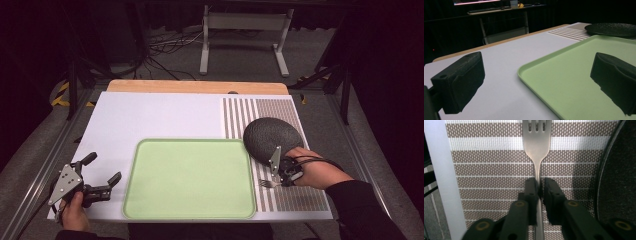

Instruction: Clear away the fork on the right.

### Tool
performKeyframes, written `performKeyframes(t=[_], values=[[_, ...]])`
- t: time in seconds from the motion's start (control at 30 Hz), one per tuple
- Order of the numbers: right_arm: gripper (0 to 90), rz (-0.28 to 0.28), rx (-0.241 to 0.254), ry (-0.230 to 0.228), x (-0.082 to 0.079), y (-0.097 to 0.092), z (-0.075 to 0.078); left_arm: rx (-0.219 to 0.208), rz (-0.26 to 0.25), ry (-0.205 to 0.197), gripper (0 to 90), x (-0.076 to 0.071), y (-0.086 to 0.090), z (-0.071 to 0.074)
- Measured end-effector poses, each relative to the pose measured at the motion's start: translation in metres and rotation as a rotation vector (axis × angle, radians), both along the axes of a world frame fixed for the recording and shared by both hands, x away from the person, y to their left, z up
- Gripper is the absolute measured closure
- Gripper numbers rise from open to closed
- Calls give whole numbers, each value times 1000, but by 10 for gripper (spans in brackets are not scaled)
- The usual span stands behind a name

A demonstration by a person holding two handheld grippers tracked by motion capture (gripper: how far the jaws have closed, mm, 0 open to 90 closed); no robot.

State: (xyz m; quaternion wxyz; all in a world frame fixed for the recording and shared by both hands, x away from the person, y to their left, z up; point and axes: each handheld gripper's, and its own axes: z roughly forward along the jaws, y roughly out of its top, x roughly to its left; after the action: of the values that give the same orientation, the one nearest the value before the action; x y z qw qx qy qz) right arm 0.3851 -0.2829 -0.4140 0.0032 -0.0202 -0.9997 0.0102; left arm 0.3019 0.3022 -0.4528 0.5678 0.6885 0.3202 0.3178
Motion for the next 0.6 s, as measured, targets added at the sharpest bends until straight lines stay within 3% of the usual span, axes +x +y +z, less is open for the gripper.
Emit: performKeyframes(t=[0.3,0.6], values=[[852,40,-34,-2,-1,4,1,0,2,-1,1,0,0,0],[856,22,-22,-14,-2,3,1,0,3,-1,1,0,0,0]])
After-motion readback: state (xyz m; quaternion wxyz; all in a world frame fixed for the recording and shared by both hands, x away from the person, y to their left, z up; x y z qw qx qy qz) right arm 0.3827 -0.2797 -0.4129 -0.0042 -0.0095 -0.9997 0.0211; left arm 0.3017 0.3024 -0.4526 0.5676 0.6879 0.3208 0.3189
